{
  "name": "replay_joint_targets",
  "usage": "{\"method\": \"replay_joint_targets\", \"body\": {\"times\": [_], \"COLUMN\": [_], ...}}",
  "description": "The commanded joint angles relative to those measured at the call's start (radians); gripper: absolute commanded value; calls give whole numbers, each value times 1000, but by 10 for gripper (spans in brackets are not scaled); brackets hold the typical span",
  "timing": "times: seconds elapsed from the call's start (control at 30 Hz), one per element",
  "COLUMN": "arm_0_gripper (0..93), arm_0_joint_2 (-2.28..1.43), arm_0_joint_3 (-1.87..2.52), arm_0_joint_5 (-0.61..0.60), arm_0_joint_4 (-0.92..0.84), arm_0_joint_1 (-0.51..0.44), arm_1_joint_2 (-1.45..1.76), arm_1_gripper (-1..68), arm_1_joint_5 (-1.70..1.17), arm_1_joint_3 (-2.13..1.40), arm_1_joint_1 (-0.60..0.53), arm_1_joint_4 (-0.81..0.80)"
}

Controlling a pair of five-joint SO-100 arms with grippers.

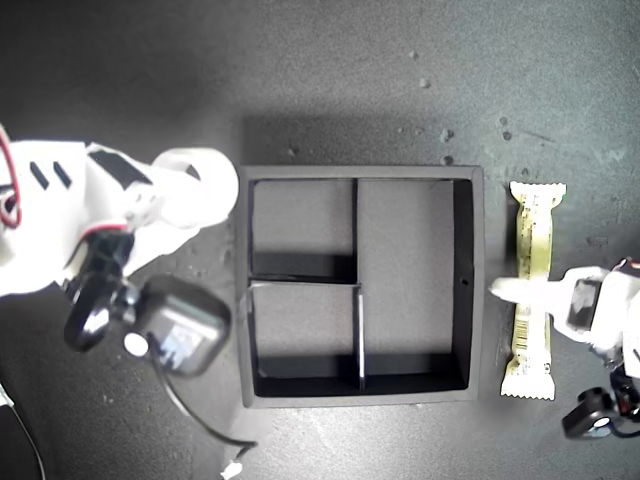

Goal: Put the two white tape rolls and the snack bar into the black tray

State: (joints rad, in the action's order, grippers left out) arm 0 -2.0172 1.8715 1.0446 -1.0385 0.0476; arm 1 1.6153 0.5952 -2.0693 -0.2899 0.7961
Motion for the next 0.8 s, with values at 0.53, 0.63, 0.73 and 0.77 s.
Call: {"method": "replay_joint_targets", "body": {"times": [0.53,0.63,0.73,0.77], "arm_0_gripper": [1,1,1,1], "arm_0_joint_2": [390,492,571,589], "arm_0_joint_3": [-327,-431,-520,-541], "arm_0_joint_5": [5,2,11,11], "arm_0_joint_4": [75,41,-5,-17], "arm_0_joint_1": [-95,-94,-94,-95], "arm_1_joint_2": [-20,-58,-187,-252], "arm_1_gripper": [60,58,60,61], "arm_1_joint_5": [-189,-250,-302,-318], "arm_1_joint_3": [635,804,996,1075], "arm_1_joint_1": [-83,-84,-80,-75], "arm_1_joint_4": [546,525,486,483]}}
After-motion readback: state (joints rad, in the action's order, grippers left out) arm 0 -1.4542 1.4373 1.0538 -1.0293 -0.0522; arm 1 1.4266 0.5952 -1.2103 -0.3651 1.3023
